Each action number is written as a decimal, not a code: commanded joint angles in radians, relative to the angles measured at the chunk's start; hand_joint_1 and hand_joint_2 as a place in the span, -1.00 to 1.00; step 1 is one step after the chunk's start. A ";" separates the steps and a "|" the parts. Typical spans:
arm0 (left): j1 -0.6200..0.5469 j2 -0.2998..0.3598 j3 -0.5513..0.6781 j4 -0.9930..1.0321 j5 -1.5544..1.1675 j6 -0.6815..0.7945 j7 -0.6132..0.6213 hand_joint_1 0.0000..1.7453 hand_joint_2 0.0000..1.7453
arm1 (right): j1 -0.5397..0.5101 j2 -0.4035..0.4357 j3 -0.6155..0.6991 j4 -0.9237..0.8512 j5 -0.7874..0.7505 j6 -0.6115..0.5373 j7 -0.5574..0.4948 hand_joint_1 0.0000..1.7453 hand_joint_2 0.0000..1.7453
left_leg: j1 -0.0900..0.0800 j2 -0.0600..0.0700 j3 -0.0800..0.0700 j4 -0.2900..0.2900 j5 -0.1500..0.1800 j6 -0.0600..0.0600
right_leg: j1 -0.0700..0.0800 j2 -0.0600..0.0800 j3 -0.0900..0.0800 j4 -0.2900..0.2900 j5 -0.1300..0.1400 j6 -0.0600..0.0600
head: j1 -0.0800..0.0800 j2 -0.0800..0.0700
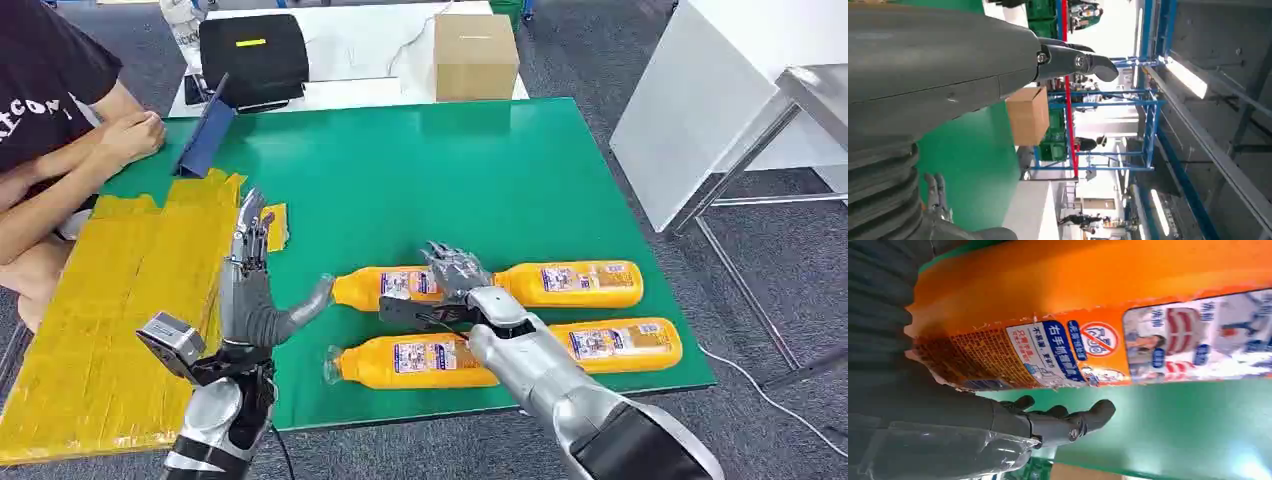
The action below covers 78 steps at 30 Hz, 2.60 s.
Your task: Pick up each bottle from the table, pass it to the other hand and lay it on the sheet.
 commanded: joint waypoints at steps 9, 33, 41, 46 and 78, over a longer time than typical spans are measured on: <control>-0.020 -0.001 -0.027 0.035 -0.010 -0.005 -0.002 -1.00 1.00 | -0.068 0.019 0.019 0.122 0.035 0.044 0.022 1.00 1.00 | 0.000 0.000 0.006 0.000 -0.002 -0.001 | 0.001 -0.002 0.006 0.000 -0.002 -0.002 | 0.000 0.000; 0.026 0.036 -0.042 0.003 0.012 -0.009 -0.001 -1.00 1.00 | 0.228 0.063 -0.430 -0.424 -0.232 -0.523 -0.434 1.00 1.00 | 0.001 0.000 0.004 0.000 -0.002 -0.001 | 0.001 -0.002 0.004 0.000 -0.003 -0.002 | 0.000 0.000; -0.011 0.053 -0.044 0.045 0.050 -0.025 0.043 -1.00 1.00 | 0.316 0.051 -0.399 -0.587 -0.549 -0.359 -0.512 1.00 1.00 | 0.001 -0.001 0.004 0.000 -0.002 -0.001 | 0.001 -0.003 0.005 0.000 -0.002 -0.002 | 0.000 0.000; -0.057 0.066 -0.059 0.097 0.096 -0.067 0.097 -1.00 1.00 | 0.349 0.048 -0.379 -0.639 -0.755 -0.142 -0.547 1.00 1.00 | 0.001 -0.001 0.004 0.000 -0.002 -0.002 | 0.001 -0.004 0.004 0.000 -0.002 -0.002 | 0.000 0.000; -0.157 0.062 -0.174 0.179 0.279 -0.200 0.217 -1.00 1.00 | 0.364 0.064 -0.064 -0.539 -0.582 -0.170 -0.628 1.00 1.00 | 0.001 0.002 0.004 -0.001 -0.002 -0.001 | 0.001 0.000 0.004 -0.001 -0.001 -0.002 | 0.000 0.000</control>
